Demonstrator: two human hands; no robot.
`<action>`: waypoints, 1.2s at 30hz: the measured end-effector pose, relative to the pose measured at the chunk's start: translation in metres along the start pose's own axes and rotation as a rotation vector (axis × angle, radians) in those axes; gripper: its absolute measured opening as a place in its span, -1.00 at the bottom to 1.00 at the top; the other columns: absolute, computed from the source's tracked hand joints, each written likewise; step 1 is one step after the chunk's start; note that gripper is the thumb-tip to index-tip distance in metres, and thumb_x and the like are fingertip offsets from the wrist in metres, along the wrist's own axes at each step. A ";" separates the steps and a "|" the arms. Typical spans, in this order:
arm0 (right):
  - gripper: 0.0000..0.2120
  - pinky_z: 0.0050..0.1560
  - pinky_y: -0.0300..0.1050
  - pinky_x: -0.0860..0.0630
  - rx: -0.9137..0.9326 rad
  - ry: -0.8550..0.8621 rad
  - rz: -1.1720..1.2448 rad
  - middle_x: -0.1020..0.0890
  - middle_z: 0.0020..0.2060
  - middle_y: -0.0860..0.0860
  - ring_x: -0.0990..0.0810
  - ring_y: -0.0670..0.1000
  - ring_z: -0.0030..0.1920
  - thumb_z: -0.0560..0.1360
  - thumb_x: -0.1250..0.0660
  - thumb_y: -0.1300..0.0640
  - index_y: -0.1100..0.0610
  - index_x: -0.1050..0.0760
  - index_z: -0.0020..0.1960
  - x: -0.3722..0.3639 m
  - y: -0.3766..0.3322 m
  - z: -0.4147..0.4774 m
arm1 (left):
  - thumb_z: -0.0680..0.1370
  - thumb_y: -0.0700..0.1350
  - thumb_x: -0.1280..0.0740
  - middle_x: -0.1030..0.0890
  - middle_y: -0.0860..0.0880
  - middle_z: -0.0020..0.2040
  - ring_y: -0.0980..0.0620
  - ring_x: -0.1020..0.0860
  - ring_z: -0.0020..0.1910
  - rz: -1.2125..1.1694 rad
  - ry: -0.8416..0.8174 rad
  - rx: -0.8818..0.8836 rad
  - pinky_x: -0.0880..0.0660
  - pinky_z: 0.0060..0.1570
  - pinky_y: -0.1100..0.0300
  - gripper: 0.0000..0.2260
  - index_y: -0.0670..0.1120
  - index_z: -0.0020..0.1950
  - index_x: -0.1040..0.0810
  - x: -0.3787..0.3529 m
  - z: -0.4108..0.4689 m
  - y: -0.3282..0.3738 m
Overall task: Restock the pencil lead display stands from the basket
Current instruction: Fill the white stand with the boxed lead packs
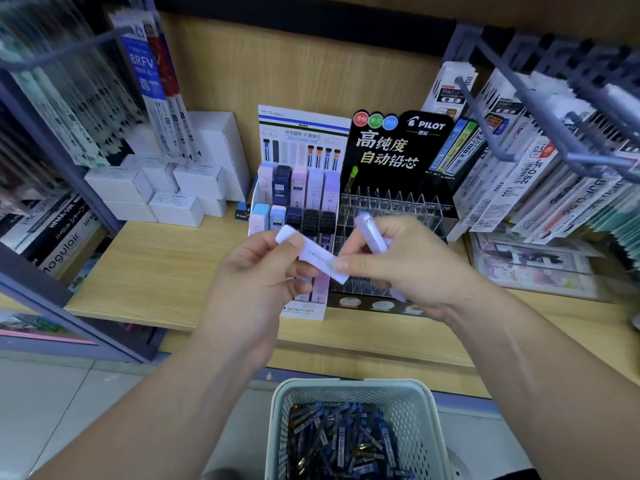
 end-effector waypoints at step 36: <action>-0.95 -0.03 -0.05 -0.61 0.472 0.517 -0.342 -0.68 -0.20 -0.14 -0.65 -0.13 -0.13 0.51 -0.48 0.17 0.14 -0.68 -0.05 -0.009 -0.028 0.094 | 0.39 -0.04 -0.35 -0.58 0.28 0.18 0.31 -0.53 0.18 0.501 0.044 0.011 -0.51 0.26 -0.03 -0.49 0.31 0.32 -0.48 0.025 0.028 0.015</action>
Point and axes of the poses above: each hand's wrist, its own z-axis towards the middle knuckle, its own x-axis out of the back of the hand, y = z × x, the point moved 1 cm from there along z, towards the middle knuckle
